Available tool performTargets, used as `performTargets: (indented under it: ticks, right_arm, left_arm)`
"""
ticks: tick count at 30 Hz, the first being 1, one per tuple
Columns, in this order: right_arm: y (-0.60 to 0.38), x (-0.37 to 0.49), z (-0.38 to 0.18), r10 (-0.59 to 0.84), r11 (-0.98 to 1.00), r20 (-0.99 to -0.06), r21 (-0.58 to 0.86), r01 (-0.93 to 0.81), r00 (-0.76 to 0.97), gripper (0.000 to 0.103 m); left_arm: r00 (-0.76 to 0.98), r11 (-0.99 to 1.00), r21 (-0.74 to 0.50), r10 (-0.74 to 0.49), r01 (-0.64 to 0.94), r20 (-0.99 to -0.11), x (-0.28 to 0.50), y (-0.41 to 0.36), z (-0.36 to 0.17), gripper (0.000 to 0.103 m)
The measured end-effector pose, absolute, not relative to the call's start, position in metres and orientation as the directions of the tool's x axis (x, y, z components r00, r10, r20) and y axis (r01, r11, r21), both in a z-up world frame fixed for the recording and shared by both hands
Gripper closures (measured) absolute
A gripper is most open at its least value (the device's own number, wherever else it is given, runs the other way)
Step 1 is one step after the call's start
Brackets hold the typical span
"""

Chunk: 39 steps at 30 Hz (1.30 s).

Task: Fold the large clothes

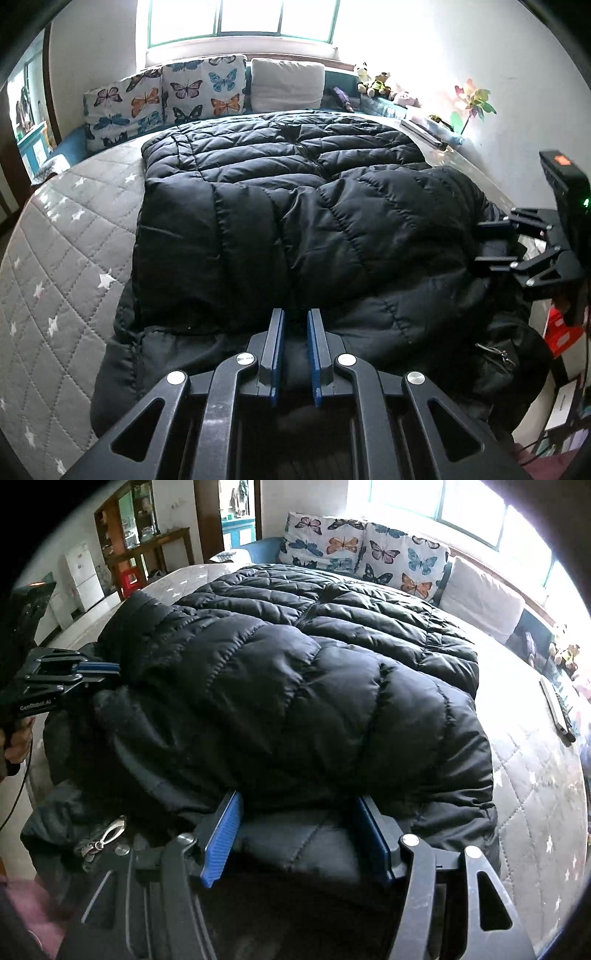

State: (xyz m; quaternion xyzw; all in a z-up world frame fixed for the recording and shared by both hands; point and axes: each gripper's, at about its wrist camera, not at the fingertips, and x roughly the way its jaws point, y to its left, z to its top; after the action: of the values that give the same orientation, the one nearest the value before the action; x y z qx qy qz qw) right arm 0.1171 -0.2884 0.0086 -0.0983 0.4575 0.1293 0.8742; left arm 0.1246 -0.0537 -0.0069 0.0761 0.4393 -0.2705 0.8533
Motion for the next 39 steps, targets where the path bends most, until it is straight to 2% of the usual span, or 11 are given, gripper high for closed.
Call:
performTargets:
  ticks: [5,10,15,22,24,26,27,30,32,37,39]
  right_arm:
    - [-0.294,0.094,0.035,0.147,0.937,-0.794,-0.080,-0.341,0.590,0.035]
    - [-0.295,0.056,0.047,0.131,0.900,-0.778,-0.167,-0.403,0.615,0.035]
    - [-0.293,0.021,0.035,0.103,0.843,-0.790,-0.254,-0.474,0.605,0.033]
    - [-0.286,-0.020,0.002,0.066,0.755,-0.794,-0.356,-0.551,0.604,0.030]
    - [-0.280,-0.028,-0.008,0.069,0.721,-0.786,-0.387,-0.575,0.615,0.030]
    - [-0.273,-0.033,-0.015,0.075,0.696,-0.775,-0.410,-0.589,0.628,0.030]
    - [-0.267,-0.034,-0.020,0.073,0.677,-0.763,-0.435,-0.593,0.642,0.029]
    - [-0.256,-0.036,-0.028,0.079,0.645,-0.730,-0.482,-0.593,0.678,0.029]
    - [-0.250,-0.035,-0.030,0.094,0.630,-0.713,-0.498,-0.596,0.695,0.024]
    - [-0.243,-0.028,-0.028,0.128,0.606,-0.690,-0.514,-0.607,0.713,0.024]
    - [-0.244,-0.025,-0.026,0.148,0.606,-0.693,-0.500,-0.619,0.705,0.024]
  left_arm:
    - [0.467,0.830,-0.081,-0.389,0.552,-0.794,0.110,-0.054,0.016,0.088]
    - [0.399,0.773,-0.144,-0.466,0.617,-0.790,0.071,-0.049,0.040,0.087]
    - [0.321,0.716,-0.150,-0.477,0.682,-0.818,0.021,-0.061,0.039,0.087]
    - [0.195,0.668,-0.219,-0.487,0.711,-0.851,-0.024,-0.087,0.015,0.086]
    - [0.195,0.681,-0.231,-0.488,0.694,-0.851,-0.027,-0.089,0.011,0.075]
    - [0.181,0.691,-0.259,-0.495,0.675,-0.850,-0.027,-0.090,0.009,0.039]
    - [0.174,0.694,-0.274,-0.501,0.666,-0.848,-0.027,-0.090,0.008,0.035]
    - [0.177,0.700,-0.266,-0.491,0.663,-0.853,-0.031,-0.091,0.010,0.035]
    - [0.188,0.713,-0.258,-0.481,0.652,-0.856,-0.032,-0.092,0.008,0.035]
    - [0.177,0.737,-0.275,-0.471,0.618,-0.864,-0.030,-0.092,-0.002,0.037]
    - [0.191,0.740,-0.258,-0.463,0.621,-0.866,-0.031,-0.092,-0.002,0.051]
